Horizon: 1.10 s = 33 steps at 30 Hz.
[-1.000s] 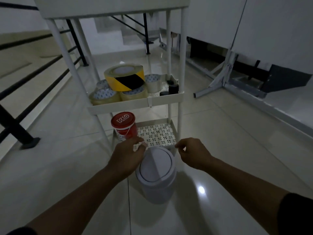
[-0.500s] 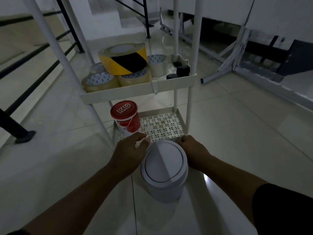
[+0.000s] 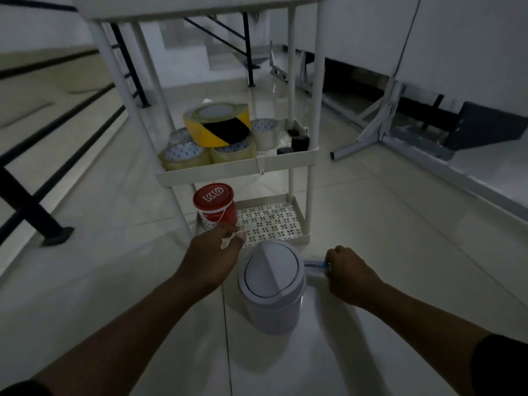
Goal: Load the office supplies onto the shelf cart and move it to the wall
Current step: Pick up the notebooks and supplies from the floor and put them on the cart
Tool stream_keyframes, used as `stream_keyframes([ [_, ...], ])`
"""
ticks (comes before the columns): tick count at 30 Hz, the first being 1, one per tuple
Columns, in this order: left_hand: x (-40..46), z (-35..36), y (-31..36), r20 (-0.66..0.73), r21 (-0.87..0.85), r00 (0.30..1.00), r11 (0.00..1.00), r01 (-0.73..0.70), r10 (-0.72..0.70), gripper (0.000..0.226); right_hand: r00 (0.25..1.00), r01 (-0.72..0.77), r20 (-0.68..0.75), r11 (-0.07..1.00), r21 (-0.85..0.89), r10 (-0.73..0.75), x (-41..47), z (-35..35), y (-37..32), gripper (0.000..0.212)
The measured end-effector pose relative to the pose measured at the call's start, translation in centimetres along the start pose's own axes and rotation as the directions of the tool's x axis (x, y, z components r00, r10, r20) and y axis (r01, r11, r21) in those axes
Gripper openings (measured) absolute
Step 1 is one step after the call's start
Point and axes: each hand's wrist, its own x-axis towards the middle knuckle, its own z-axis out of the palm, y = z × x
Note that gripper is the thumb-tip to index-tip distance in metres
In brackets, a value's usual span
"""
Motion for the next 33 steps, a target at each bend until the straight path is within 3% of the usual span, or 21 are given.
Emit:
stream_keyframes([
  [9, -4.2, -4.4, 5.9, -0.095, -0.031, 0.993, 0.997, -0.073, 0.07, 0.017, 0.974, -0.032, -0.22, 0.991, 0.133, 0.061, -7.3, -8.6, 0.4, 0.01],
  [14, -5.3, -7.6, 9.6, -0.14, -0.024, 0.98, 0.989, -0.147, 0.143, 0.031, 0.916, 0.064, -0.394, 0.948, 0.311, 0.067, -10.0, -14.5, -2.6, 0.007],
  [18, -5.1, -10.4, 12.6, -0.172, -0.003, 0.968, 0.983, -0.185, 0.182, 0.036, 0.847, 0.157, -0.529, 0.929, 0.337, 0.049, -10.3, -20.2, -5.8, 0.009],
  [23, -3.3, -14.0, 15.9, -0.22, 0.087, 0.935, 0.961, -0.264, 0.277, 0.04, 0.733, 0.299, -0.68, 0.896, 0.328, 0.004, -9.1, -27.3, -10.2, 0.01],
  [26, -1.8, -16.0, 18.2, -0.196, 0.234, 0.907, 0.916, -0.326, 0.373, 0.044, 0.676, 0.343, -0.736, 0.896, 0.281, -0.028, -7.9, -31.2, -12.7, 0.011],
  [29, 0.1, -18.0, 20.1, -0.193, 0.38, 0.858, 0.842, -0.382, 0.476, 0.051, 0.656, 0.398, -0.752, 0.877, 0.271, -0.065, -5.8, -34.9, -15.2, 0.008],
  [33, 2.7, -19.7, 21.7, -0.236, 0.513, 0.796, 0.767, -0.384, 0.557, 0.055, 0.648, 0.345, -0.757, 0.918, 0.197, -0.081, -1.1, -39.8, -18.3, 0.022],
])
